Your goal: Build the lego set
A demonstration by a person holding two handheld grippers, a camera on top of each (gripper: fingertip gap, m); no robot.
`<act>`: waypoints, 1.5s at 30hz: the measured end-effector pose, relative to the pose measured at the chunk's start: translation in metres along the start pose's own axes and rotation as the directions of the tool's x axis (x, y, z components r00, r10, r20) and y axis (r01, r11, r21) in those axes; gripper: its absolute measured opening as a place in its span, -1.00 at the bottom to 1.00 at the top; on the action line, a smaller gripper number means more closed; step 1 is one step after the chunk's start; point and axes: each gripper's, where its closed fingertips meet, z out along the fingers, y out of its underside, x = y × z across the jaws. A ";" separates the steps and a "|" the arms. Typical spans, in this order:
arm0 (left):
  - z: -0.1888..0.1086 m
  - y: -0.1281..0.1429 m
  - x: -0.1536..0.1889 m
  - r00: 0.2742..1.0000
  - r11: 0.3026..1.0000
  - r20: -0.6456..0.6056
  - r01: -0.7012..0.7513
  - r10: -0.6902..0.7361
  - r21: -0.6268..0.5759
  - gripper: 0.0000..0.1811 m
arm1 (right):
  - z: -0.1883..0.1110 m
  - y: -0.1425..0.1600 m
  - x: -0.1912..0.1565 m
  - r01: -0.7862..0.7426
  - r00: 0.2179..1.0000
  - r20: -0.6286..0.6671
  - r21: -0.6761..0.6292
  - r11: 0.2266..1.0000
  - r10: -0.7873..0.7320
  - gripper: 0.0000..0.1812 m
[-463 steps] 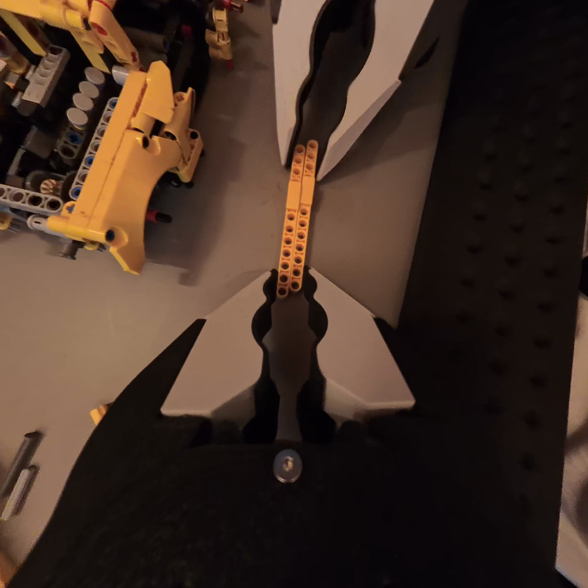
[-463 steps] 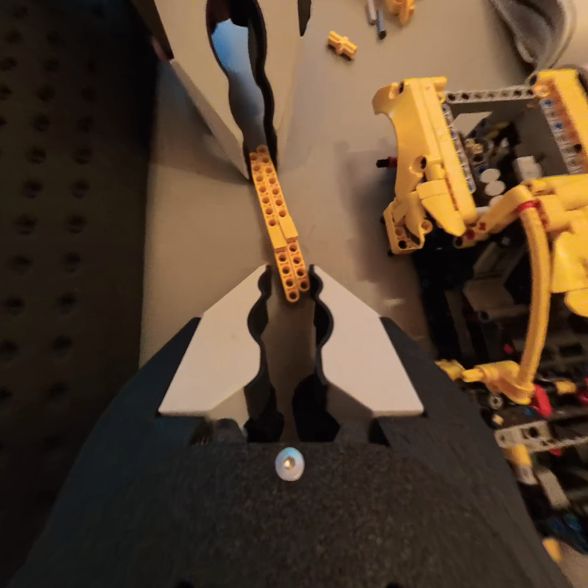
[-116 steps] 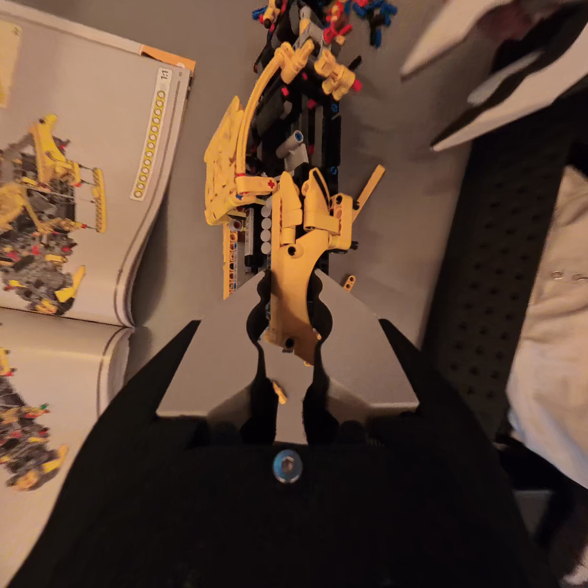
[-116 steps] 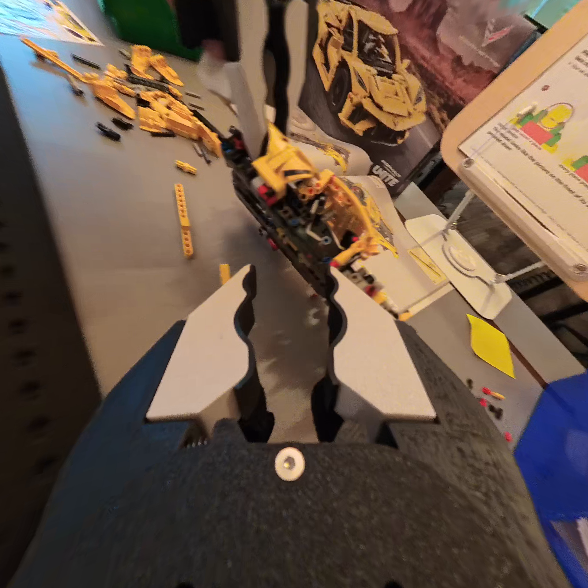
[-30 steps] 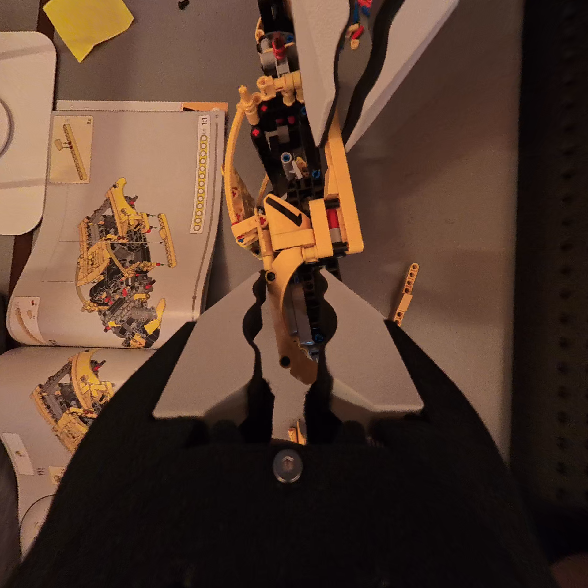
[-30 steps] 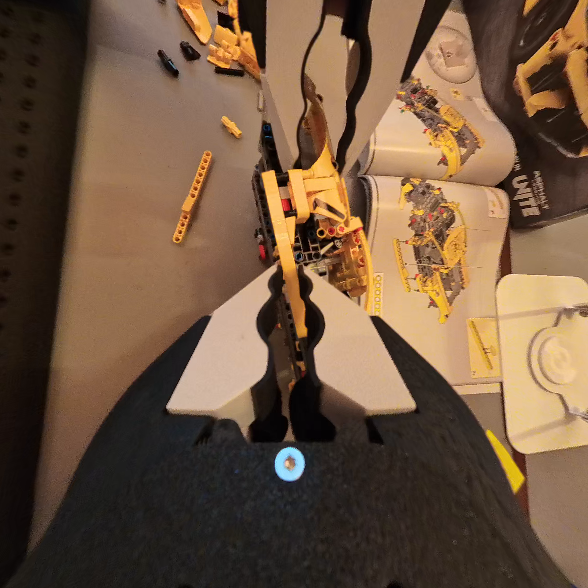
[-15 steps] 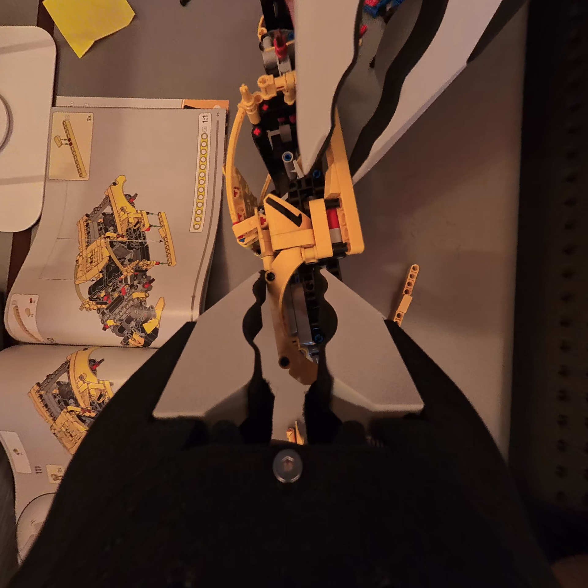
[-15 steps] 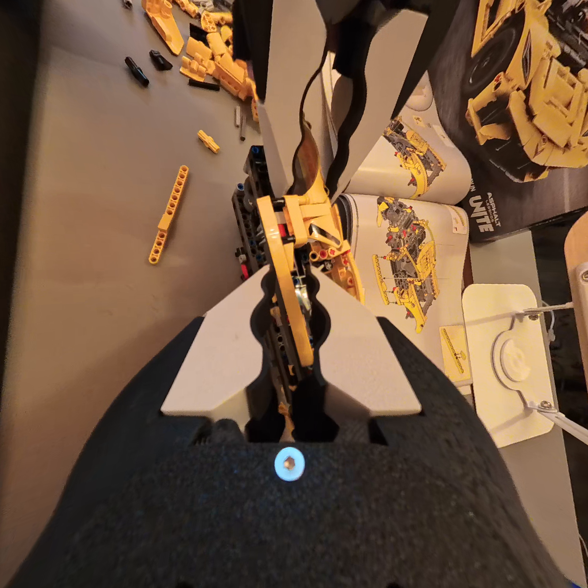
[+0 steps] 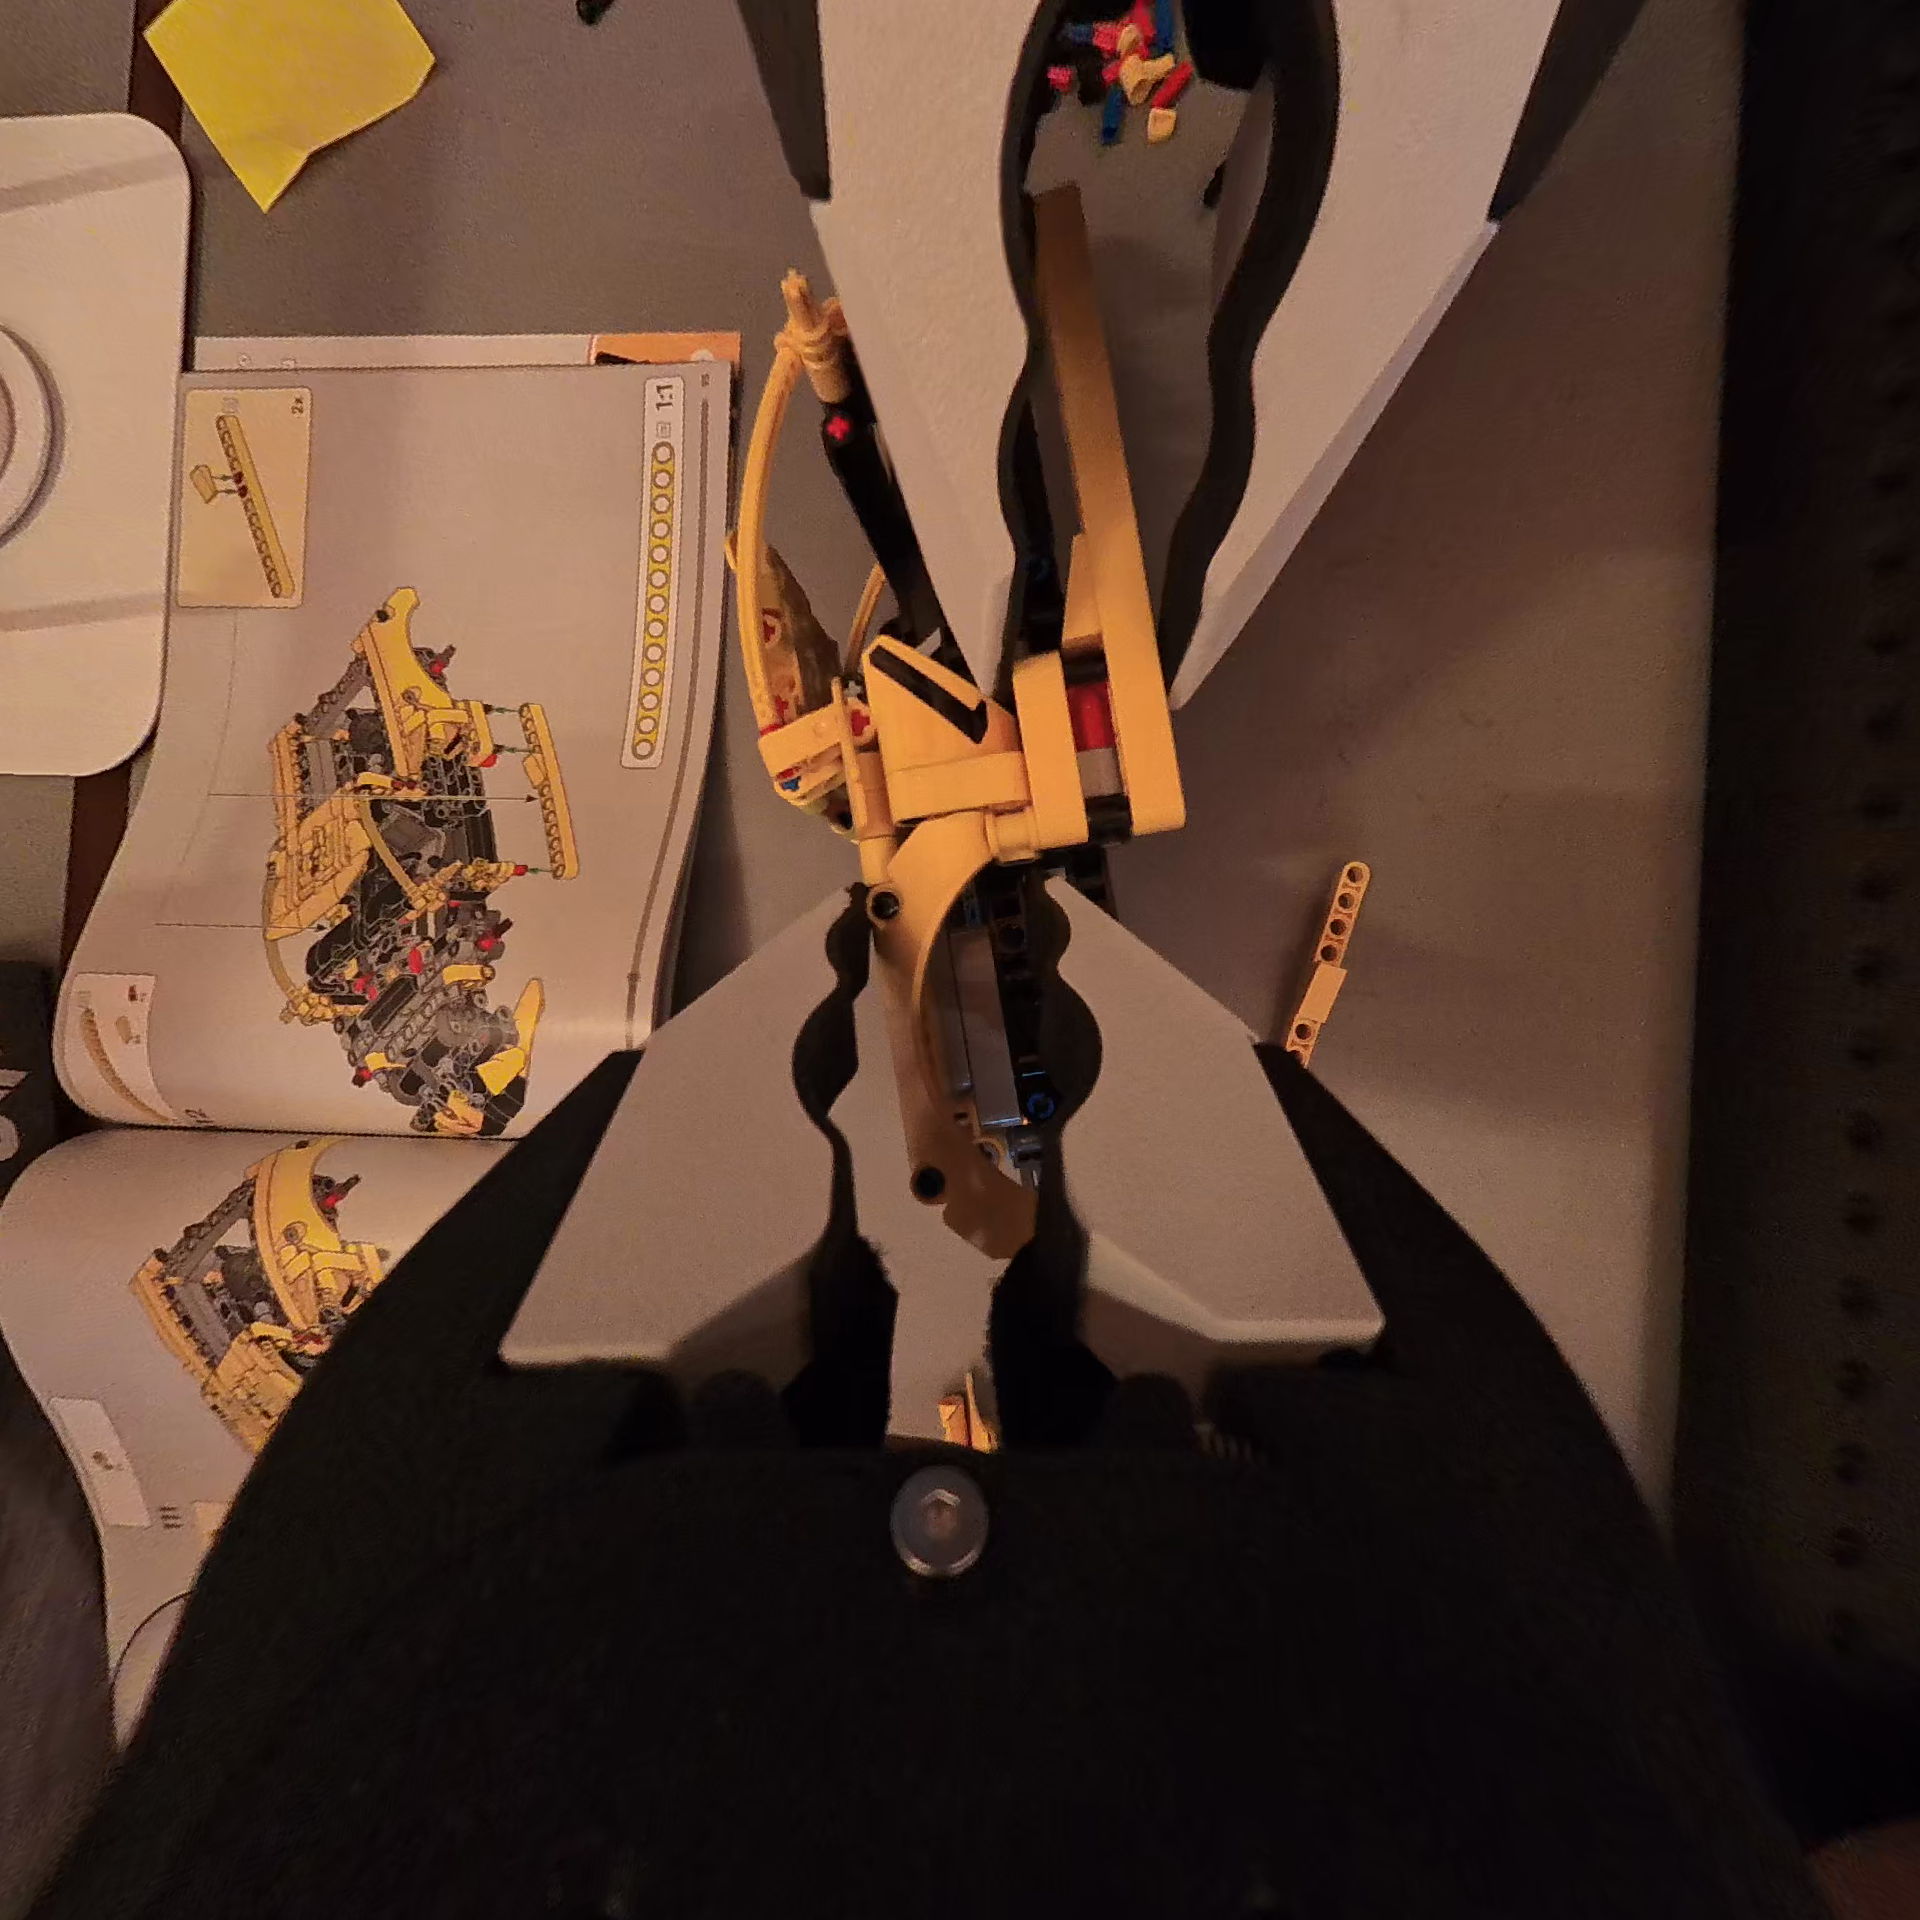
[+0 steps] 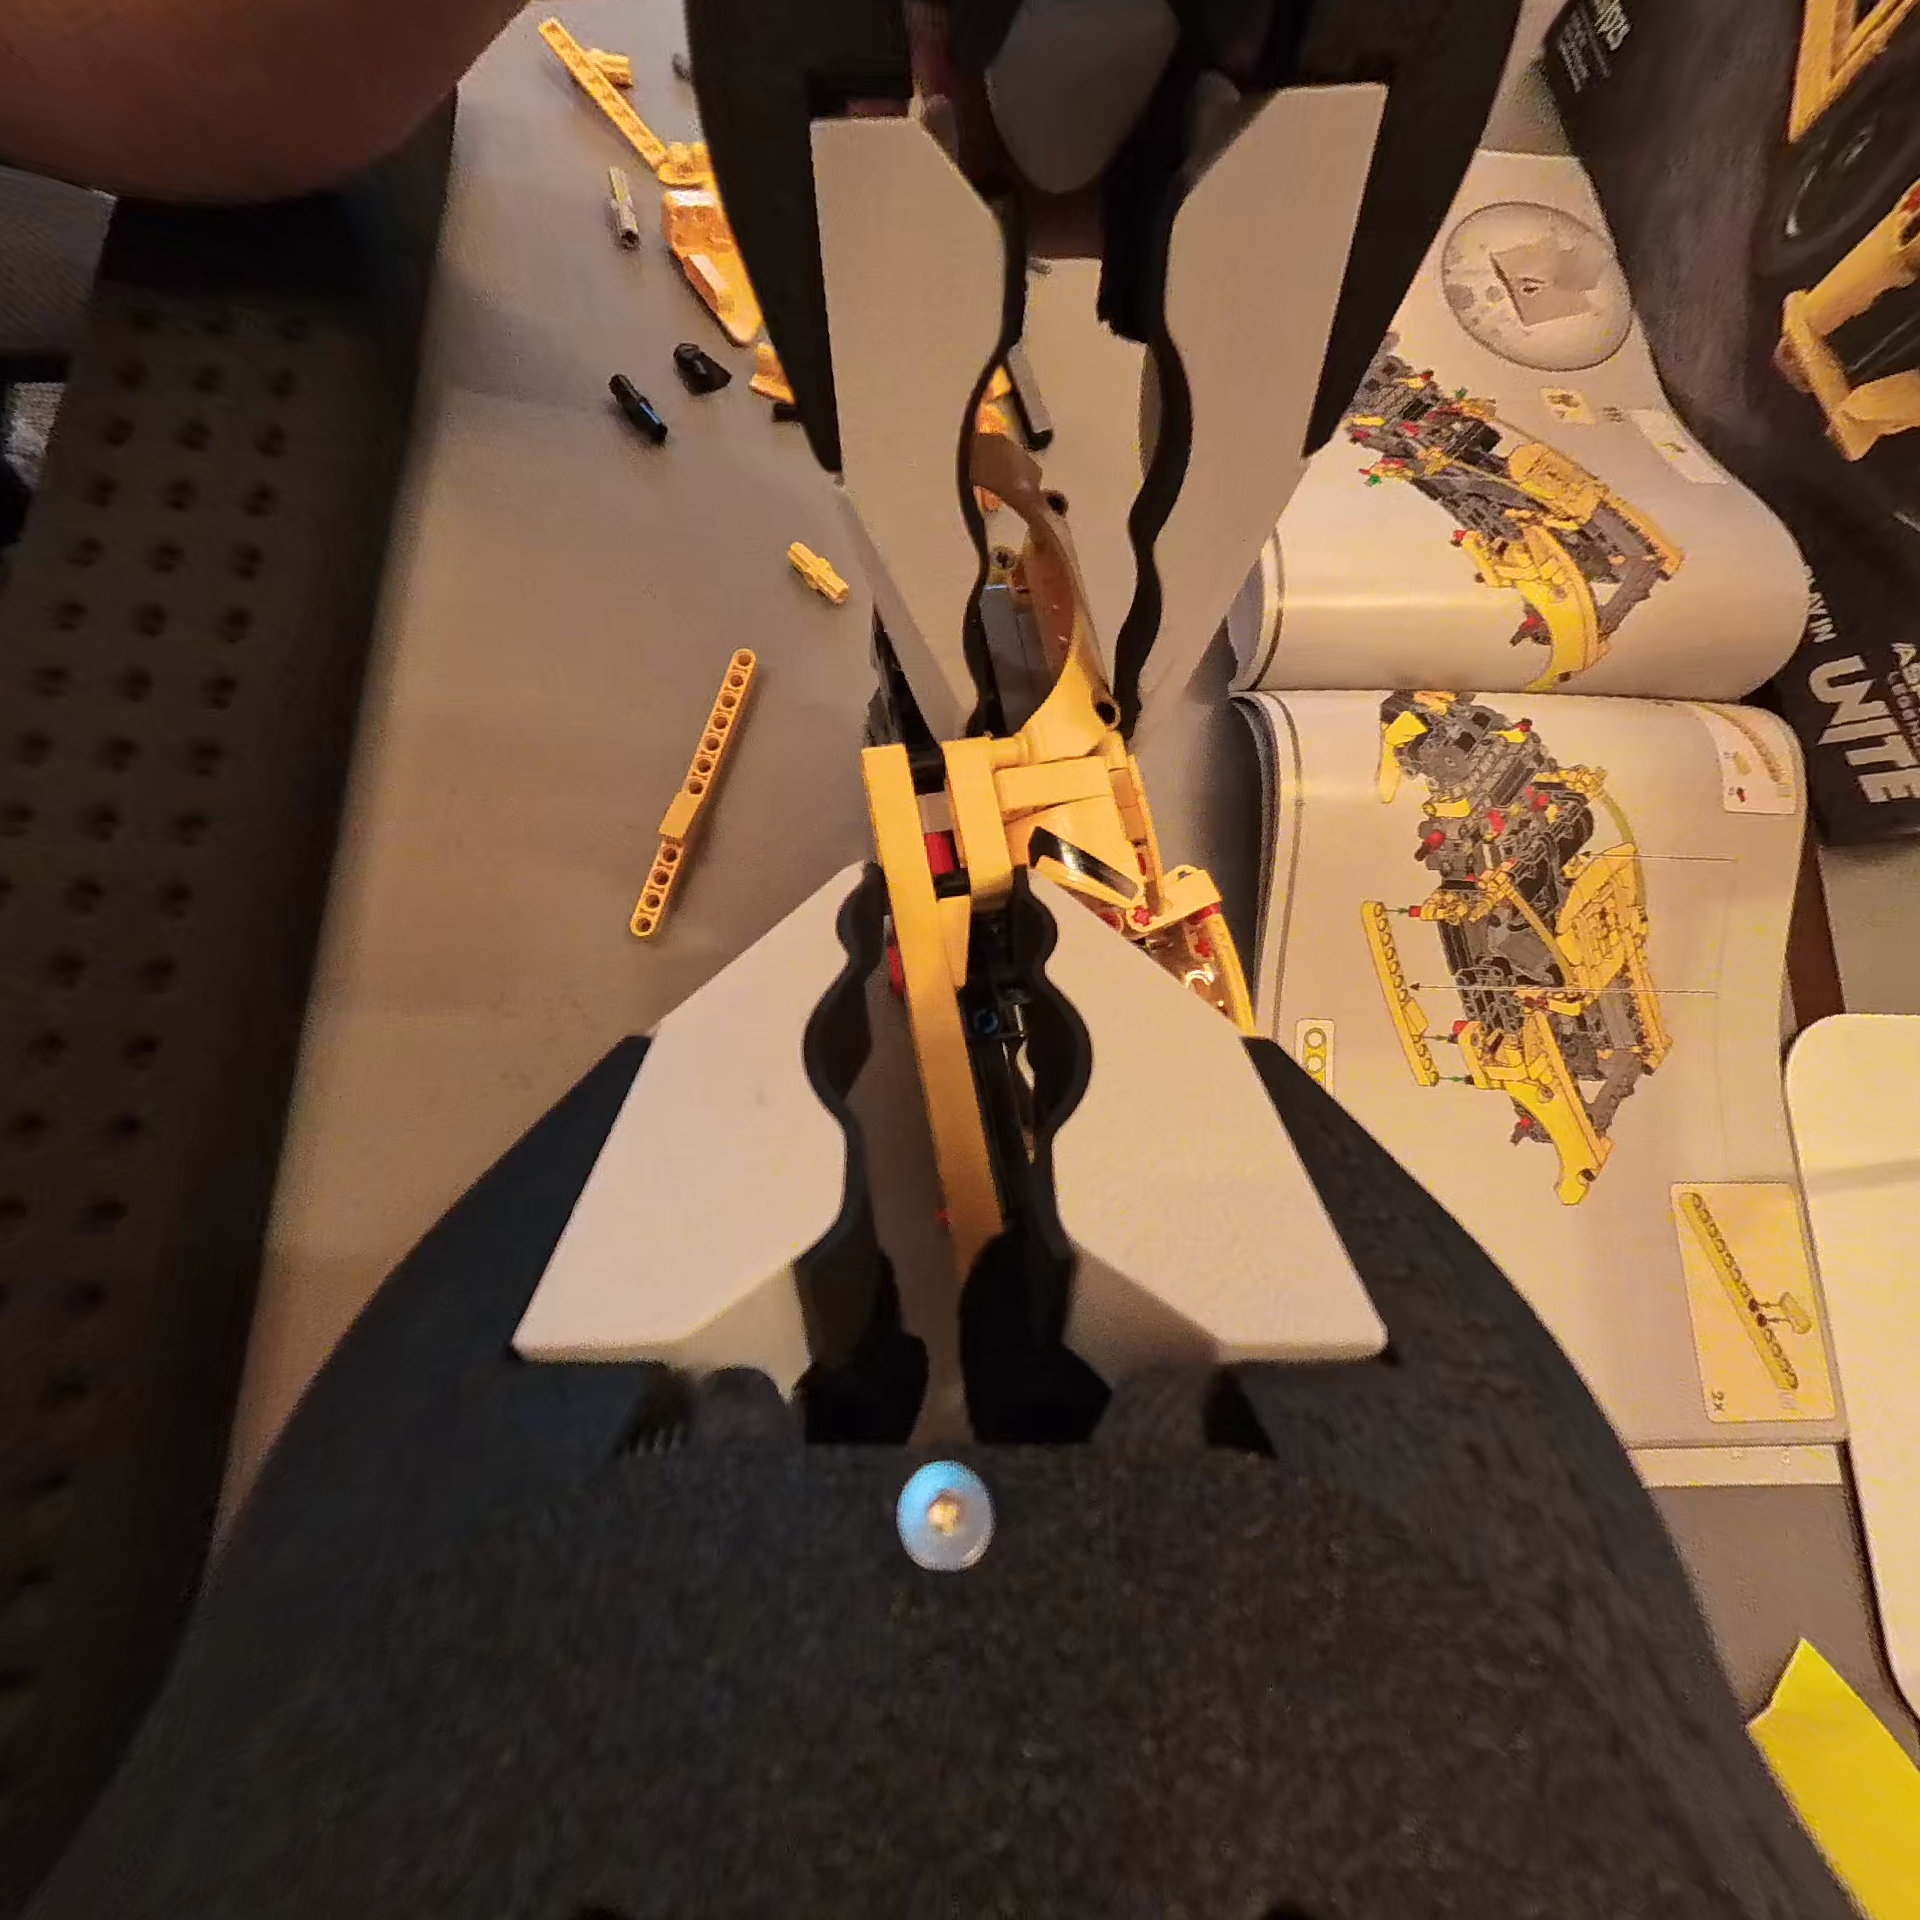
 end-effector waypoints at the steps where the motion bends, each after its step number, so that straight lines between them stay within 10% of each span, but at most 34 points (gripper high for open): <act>1: 0.000 0.000 0.000 1.000 1.000 0.002 -0.001 0.001 -0.002 -0.68 | 0.000 0.000 0.000 0.004 1.000 0.007 -0.007 1.000 -0.004 -0.75; 24: 0.002 -0.002 0.000 0.999 1.000 0.035 0.010 -0.010 -0.012 -0.68 | -0.002 0.002 -0.001 -0.009 0.996 0.090 -0.078 0.997 0.016 -0.76; 38: -0.027 -0.024 0.020 0.961 0.926 -0.251 0.199 -0.119 0.322 -0.47 | -0.003 0.004 -0.001 0.014 0.999 0.054 -0.088 0.996 -0.010 -0.76; 45: -0.012 -0.021 0.008 0.976 0.936 0.119 0.137 -0.184 0.324 -0.04 | -0.003 0.004 -0.002 0.018 0.999 0.047 -0.069 0.997 -0.015 -0.76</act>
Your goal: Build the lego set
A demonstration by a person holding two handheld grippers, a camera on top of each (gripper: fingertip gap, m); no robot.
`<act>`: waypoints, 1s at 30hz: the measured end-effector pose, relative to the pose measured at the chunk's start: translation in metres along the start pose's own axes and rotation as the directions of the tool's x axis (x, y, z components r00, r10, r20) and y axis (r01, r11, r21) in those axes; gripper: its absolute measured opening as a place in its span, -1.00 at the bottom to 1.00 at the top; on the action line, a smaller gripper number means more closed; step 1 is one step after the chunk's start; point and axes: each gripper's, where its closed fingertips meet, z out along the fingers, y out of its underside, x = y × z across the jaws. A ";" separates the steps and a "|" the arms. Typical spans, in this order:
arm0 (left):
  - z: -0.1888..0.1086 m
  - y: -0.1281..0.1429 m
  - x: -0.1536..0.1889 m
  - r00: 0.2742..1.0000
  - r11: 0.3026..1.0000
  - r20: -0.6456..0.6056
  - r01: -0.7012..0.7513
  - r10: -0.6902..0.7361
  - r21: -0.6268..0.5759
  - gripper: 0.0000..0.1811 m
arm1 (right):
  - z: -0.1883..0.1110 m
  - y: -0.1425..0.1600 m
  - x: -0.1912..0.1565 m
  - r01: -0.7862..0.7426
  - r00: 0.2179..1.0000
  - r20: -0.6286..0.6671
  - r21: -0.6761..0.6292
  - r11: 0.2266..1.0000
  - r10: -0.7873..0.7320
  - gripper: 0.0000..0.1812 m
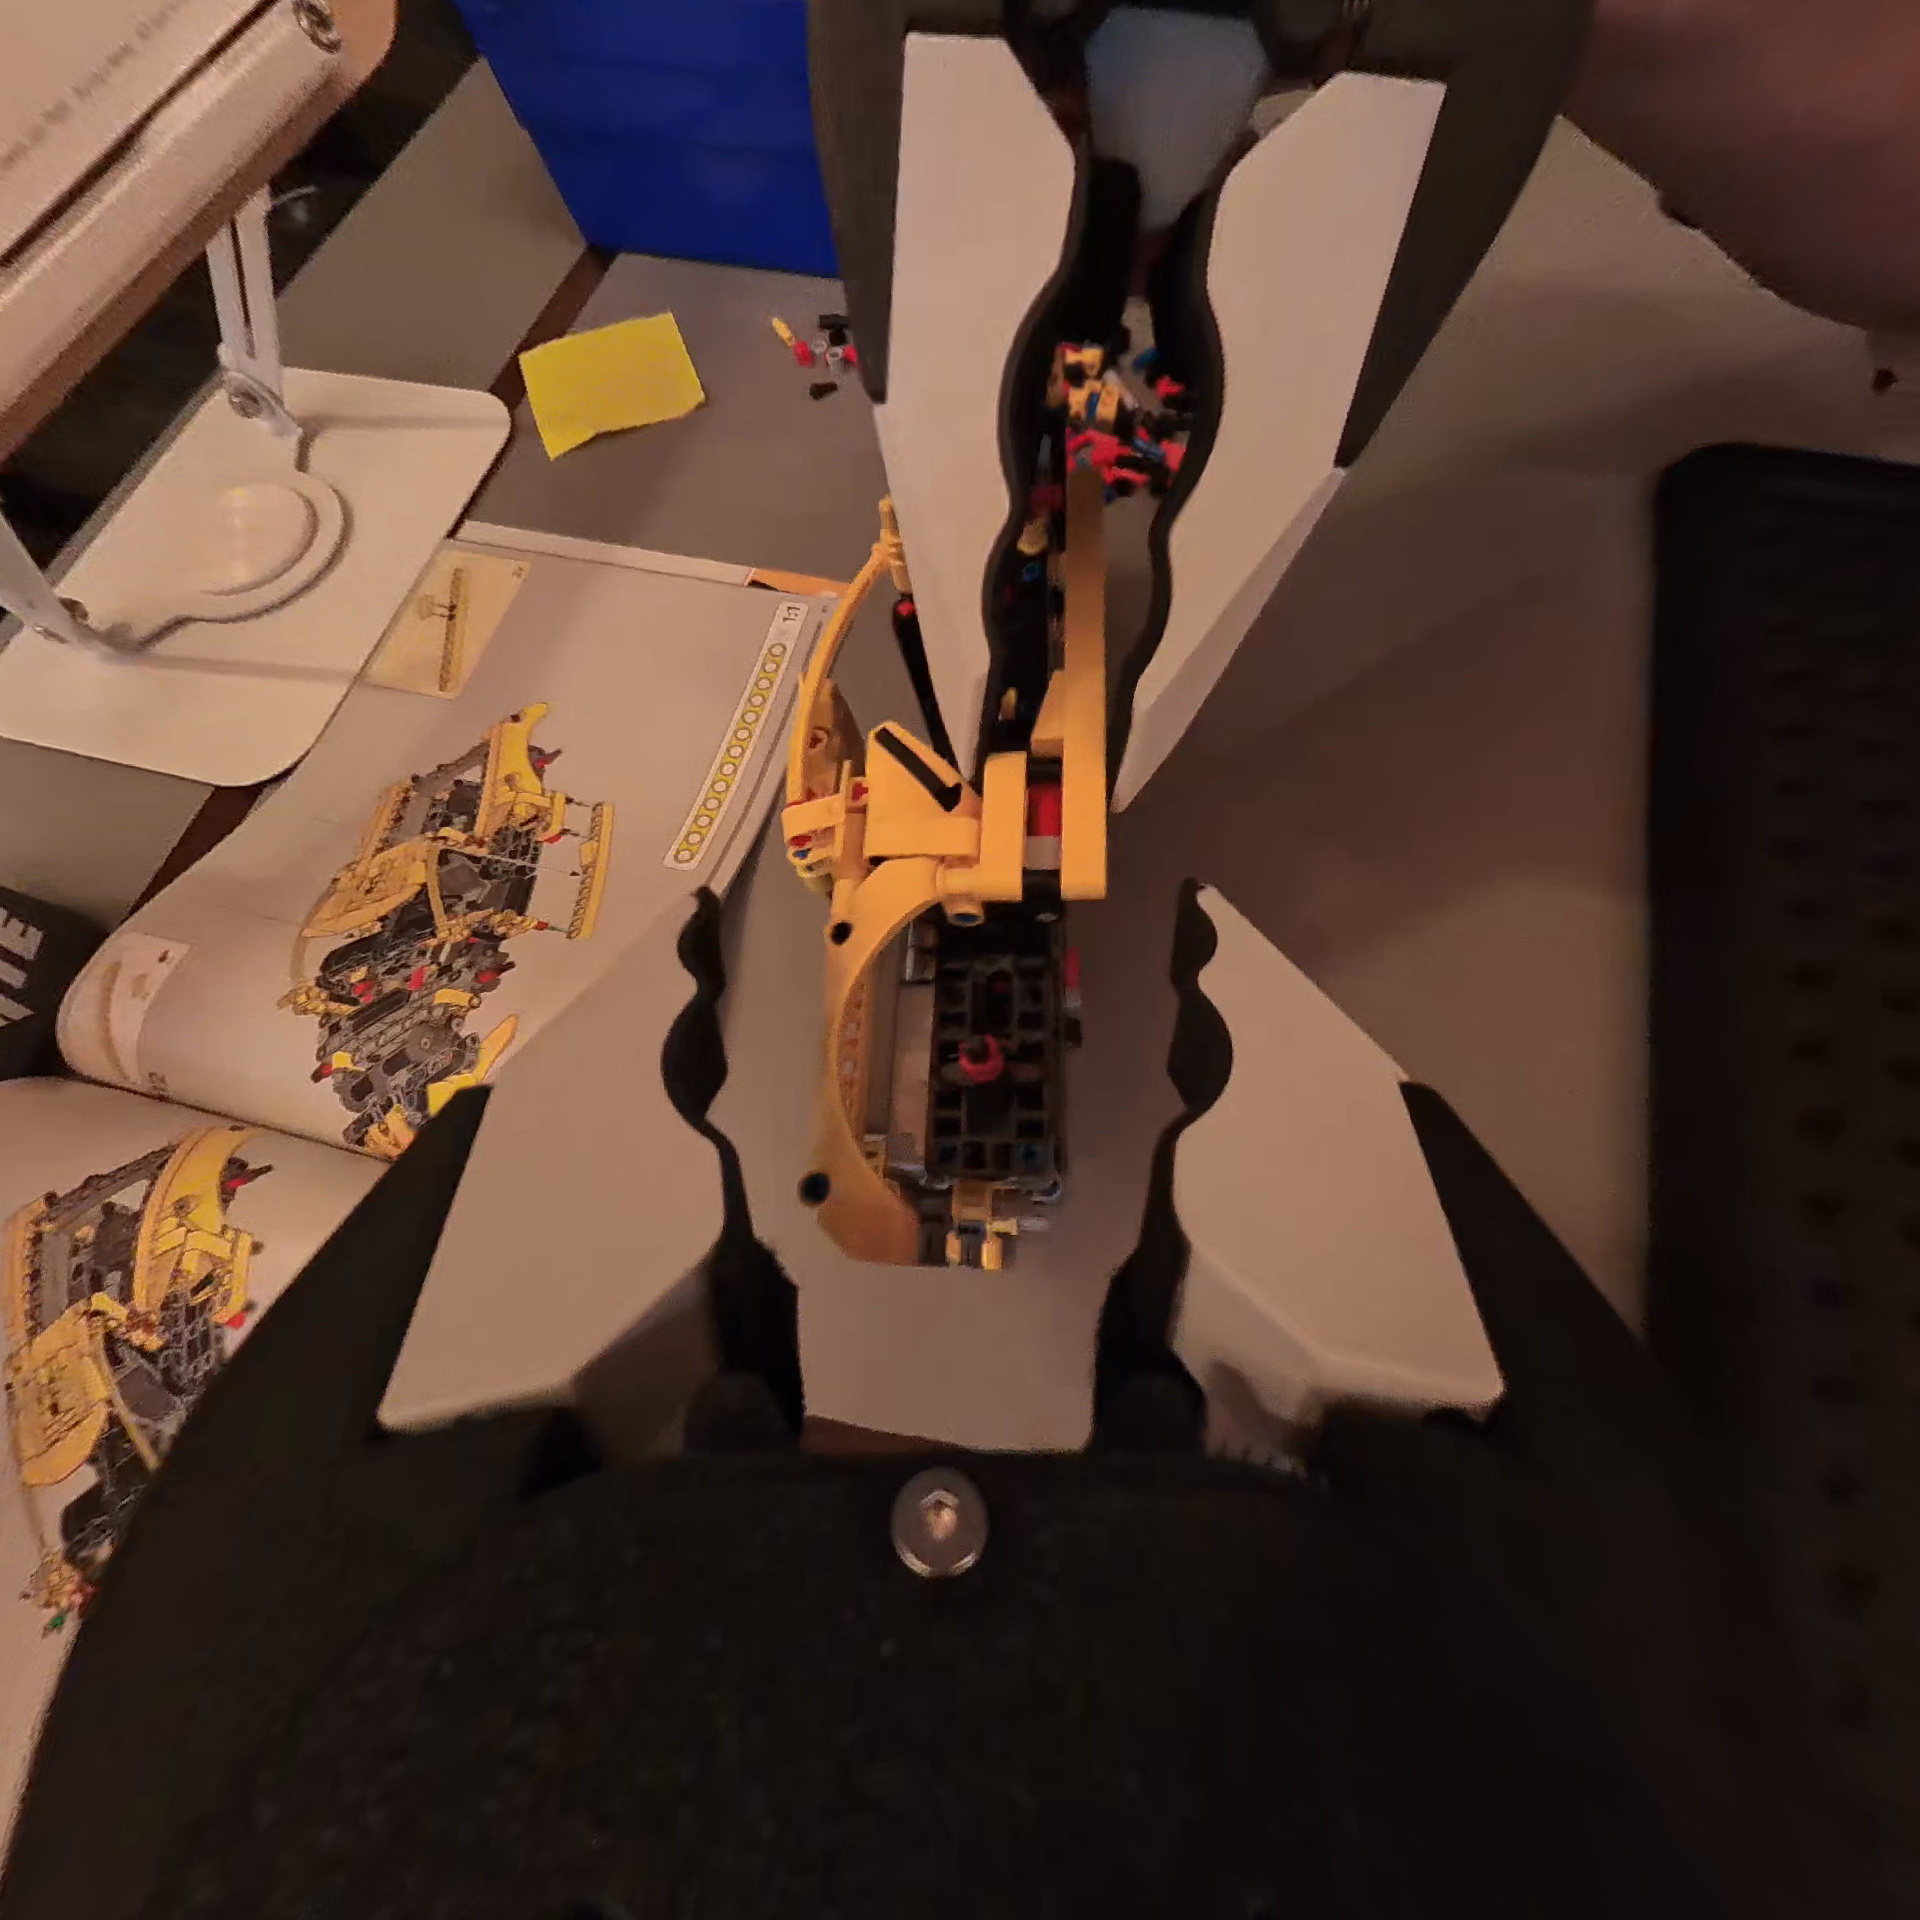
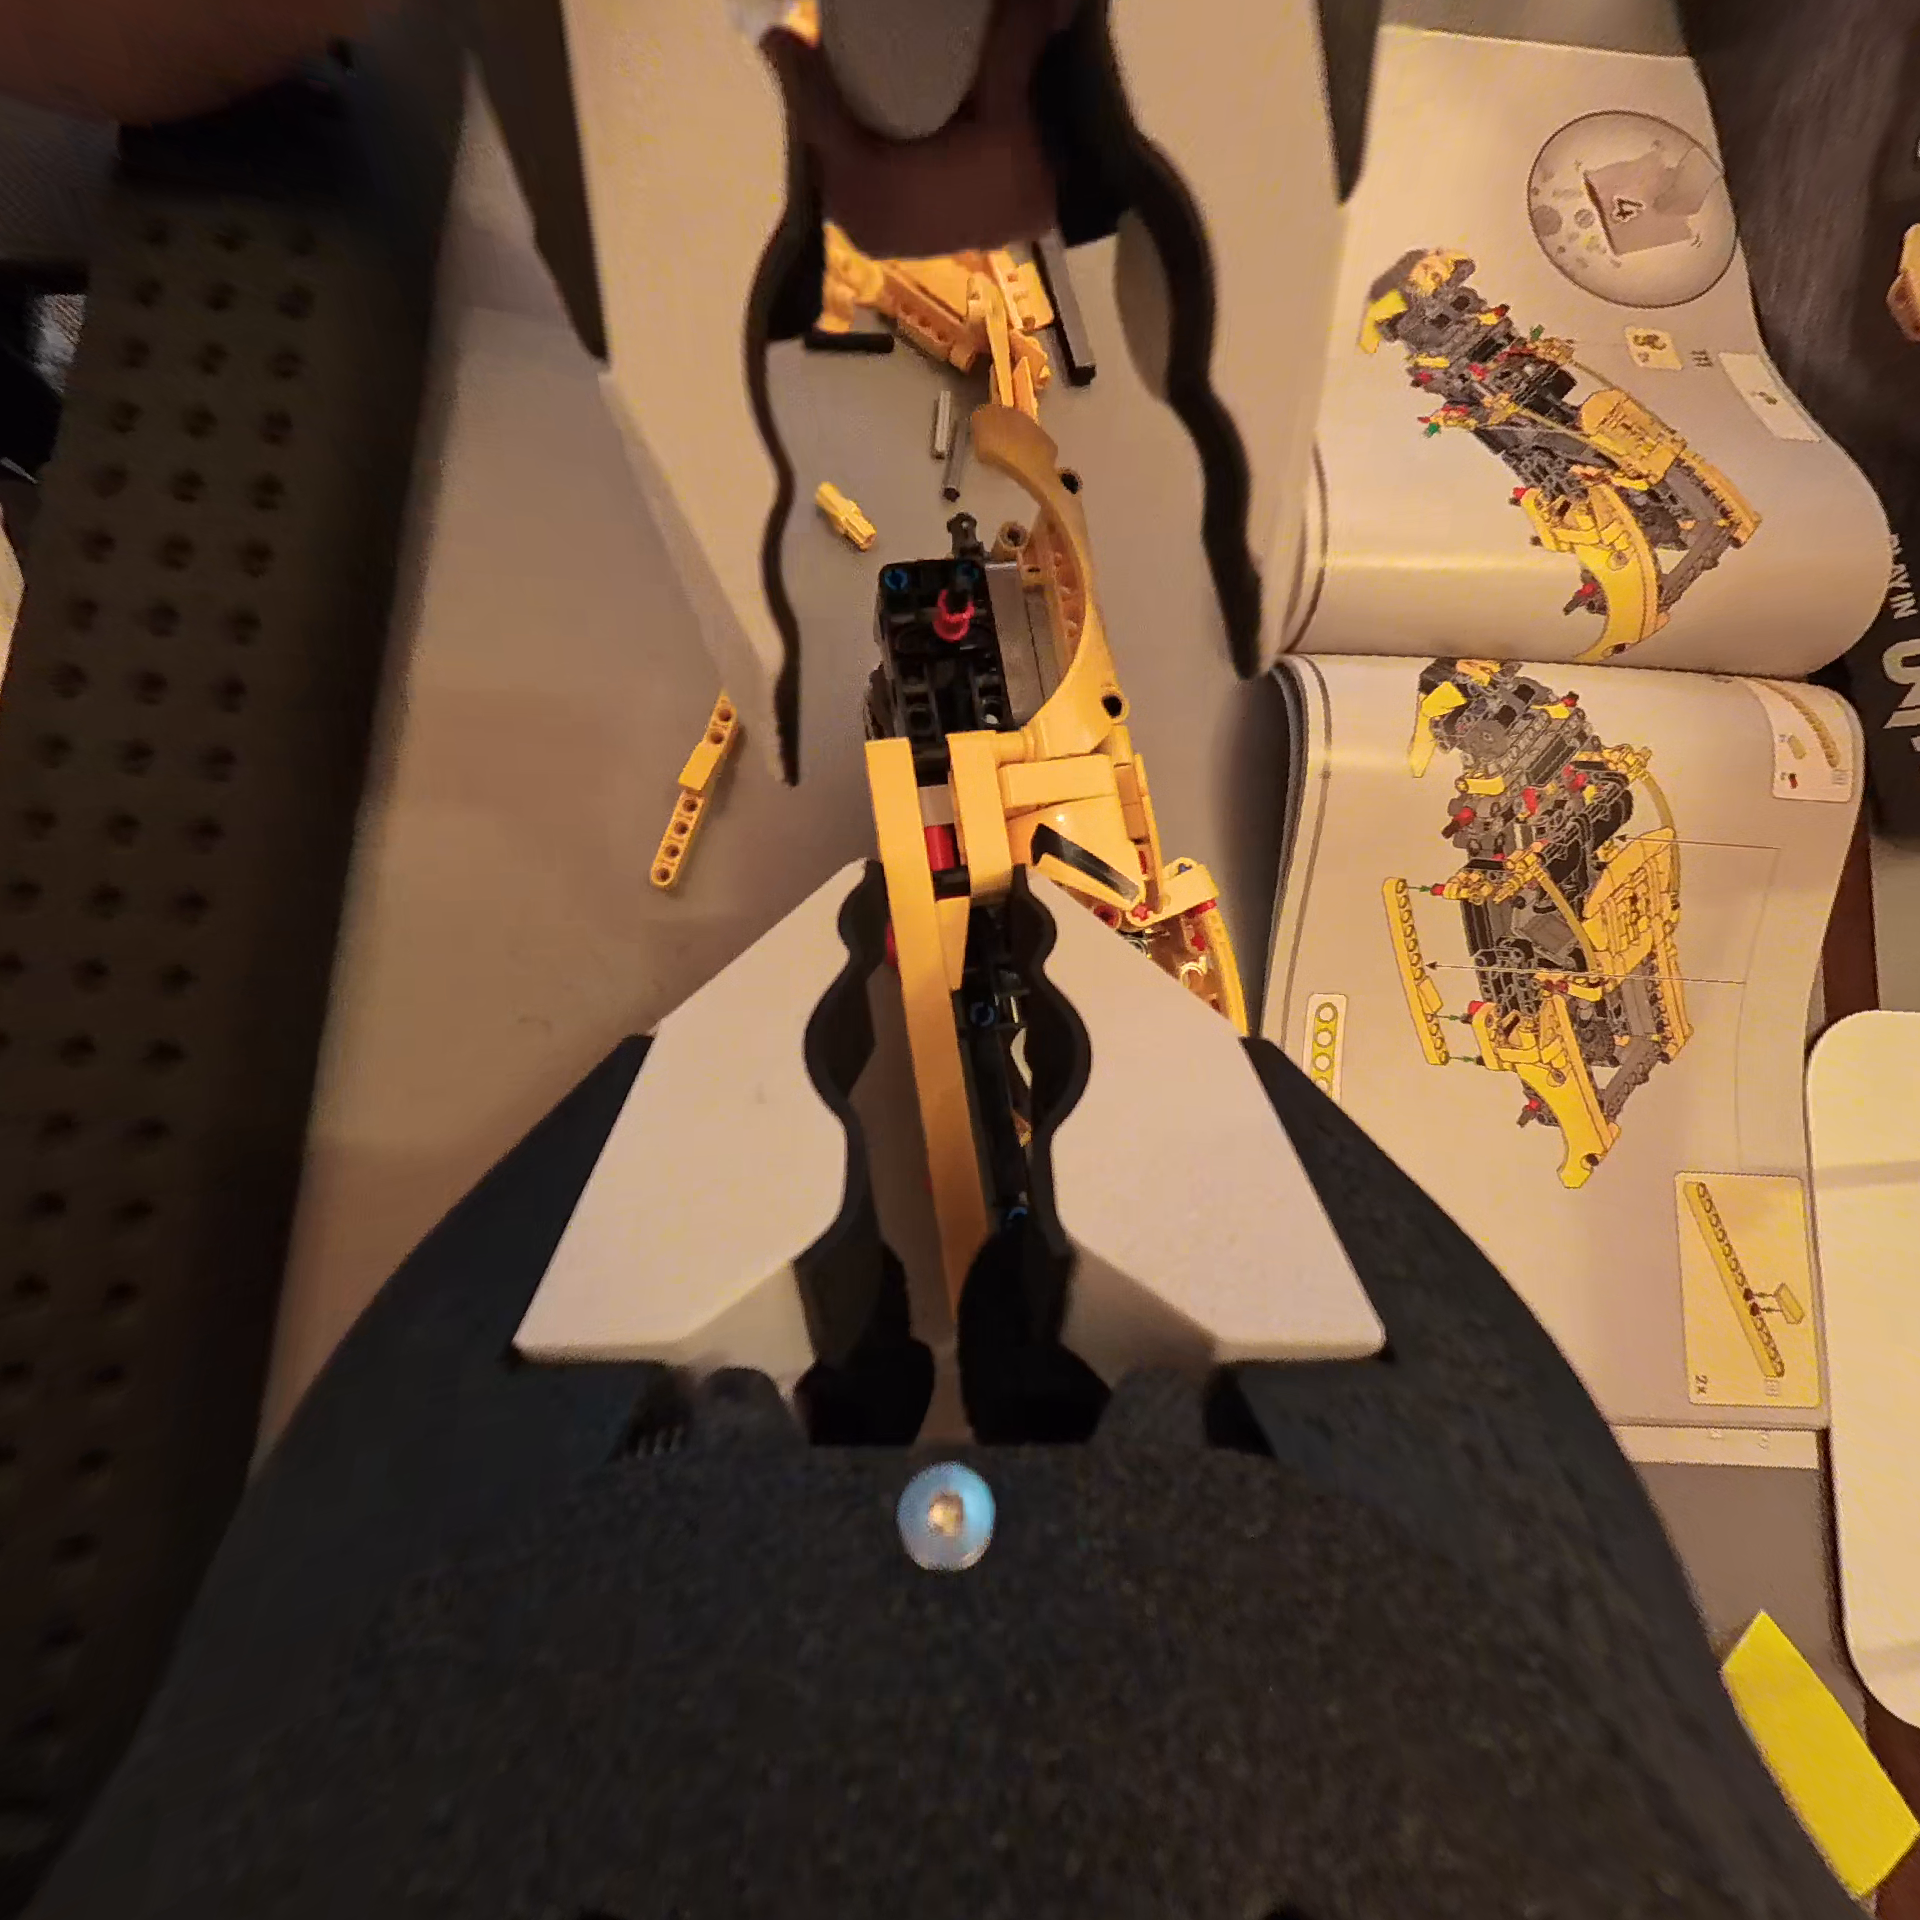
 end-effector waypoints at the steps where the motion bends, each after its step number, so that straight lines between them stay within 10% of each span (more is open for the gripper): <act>1: 0.001 -0.002 0.002 1.000 1.000 0.014 0.001 -0.001 0.007 -0.04 | 0.000 0.000 -0.001 0.002 1.000 -0.001 0.005 1.000 -0.002 -0.76; 11: 0.016 -0.001 0.015 1.000 1.000 0.018 -0.003 0.003 -0.002 -0.37 | -0.002 0.001 -0.010 0.000 1.000 -0.007 0.011 1.000 0.000 -0.76; 30: 0.018 -0.003 0.023 1.000 0.998 0.005 0.016 -0.016 0.061 -0.38 | -0.004 0.003 -0.017 -0.041 0.998 0.045 0.004 0.999 0.040 -0.75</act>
